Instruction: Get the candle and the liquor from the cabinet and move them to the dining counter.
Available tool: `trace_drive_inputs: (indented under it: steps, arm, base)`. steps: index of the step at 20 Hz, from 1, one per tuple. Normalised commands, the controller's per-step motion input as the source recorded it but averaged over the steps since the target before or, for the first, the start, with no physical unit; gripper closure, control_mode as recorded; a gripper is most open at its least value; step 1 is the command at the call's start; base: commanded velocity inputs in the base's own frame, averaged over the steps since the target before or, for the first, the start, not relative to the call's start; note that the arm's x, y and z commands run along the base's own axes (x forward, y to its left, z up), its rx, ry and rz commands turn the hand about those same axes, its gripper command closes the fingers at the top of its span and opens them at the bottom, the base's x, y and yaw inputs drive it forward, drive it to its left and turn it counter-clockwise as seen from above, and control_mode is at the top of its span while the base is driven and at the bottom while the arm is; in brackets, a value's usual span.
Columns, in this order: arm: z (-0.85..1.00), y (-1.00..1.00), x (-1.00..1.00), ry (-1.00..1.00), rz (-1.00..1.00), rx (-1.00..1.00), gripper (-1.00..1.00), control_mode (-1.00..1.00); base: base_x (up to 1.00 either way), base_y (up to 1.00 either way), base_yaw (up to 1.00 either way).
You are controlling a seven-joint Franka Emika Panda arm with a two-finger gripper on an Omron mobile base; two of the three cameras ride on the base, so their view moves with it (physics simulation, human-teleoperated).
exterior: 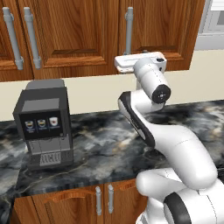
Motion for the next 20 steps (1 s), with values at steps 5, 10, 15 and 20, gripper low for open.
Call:
trace_drive_inputs:
  steps: [5, 10, 15, 20]
  arm:
    - [0.11, 0.15, 0.44, -0.07, 0.00, 0.00, -1.00, -1.00]
    - [0.09, 0.14, 0.42, -0.04, 0.00, 0.00, -1.00, -1.00]
    - [0.07, 0.06, 0.32, -0.01, 0.00, 0.00, -1.00, -1.00]
    - [0.02, 0.03, 0.17, 0.00, 0.00, 0.00, 1.00, -1.00]
  base:
    - [0.00, 0.00, 0.00]
    - [0.00, 0.00, 0.00]
    - [0.00, 0.00, 0.00]
    - [0.00, 0.00, 0.00]
